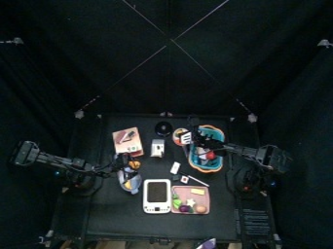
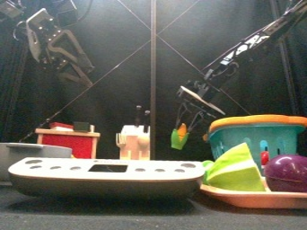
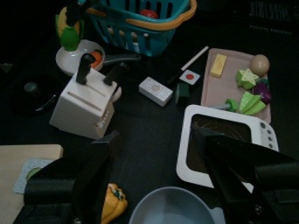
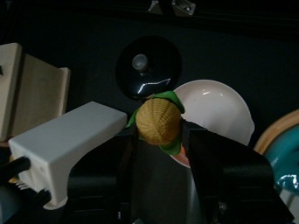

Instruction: Place corn into pan

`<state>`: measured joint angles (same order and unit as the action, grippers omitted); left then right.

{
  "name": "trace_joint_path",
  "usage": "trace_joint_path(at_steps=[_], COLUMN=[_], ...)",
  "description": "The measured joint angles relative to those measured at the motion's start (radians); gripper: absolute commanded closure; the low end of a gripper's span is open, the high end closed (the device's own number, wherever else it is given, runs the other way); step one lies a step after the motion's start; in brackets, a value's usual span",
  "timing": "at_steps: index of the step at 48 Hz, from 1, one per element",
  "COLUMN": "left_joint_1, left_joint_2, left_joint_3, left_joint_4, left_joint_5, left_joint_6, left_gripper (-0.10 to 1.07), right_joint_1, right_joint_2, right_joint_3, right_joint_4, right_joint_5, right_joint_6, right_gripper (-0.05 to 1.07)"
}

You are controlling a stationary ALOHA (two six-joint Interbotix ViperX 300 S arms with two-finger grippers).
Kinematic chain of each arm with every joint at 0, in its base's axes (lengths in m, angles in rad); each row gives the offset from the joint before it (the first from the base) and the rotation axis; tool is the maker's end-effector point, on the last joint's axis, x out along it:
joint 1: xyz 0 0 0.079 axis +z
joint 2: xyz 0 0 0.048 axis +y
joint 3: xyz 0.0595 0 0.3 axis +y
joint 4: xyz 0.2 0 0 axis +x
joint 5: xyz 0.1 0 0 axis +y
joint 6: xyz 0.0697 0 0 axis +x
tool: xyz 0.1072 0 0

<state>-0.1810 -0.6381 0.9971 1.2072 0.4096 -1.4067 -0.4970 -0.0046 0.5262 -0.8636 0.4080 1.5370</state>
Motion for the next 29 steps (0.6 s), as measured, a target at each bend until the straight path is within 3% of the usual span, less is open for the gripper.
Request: trace_joint_path(at_steps=[5, 26, 29], left_joint_1=[0.0, 0.0, 0.002], left_joint_2=[-0.002, -0.002, -0.041], left_joint_3=[0.0, 0.002, 0.011], left_joint_4=[-0.002, -0.008, -0.012], left_joint_5=[0.0, 0.005, 0.046], left_joint_6=[0.0, 0.005, 0.015], left_gripper=[-0.01, 0.0, 0.0], right_joint_1=[0.0, 0.066, 0.081], right_joint_2=[0.002, 0.005, 0.003], right_joint_3=[-0.002, -0.032, -0.032], right_joint_4=[-0.012, -0.071, -0.071], right_joint_5=[0.02, 0.02, 0.018], right_joint_6=[0.0, 0.0, -0.002], right_gripper=[0.03, 0.03, 0.03])
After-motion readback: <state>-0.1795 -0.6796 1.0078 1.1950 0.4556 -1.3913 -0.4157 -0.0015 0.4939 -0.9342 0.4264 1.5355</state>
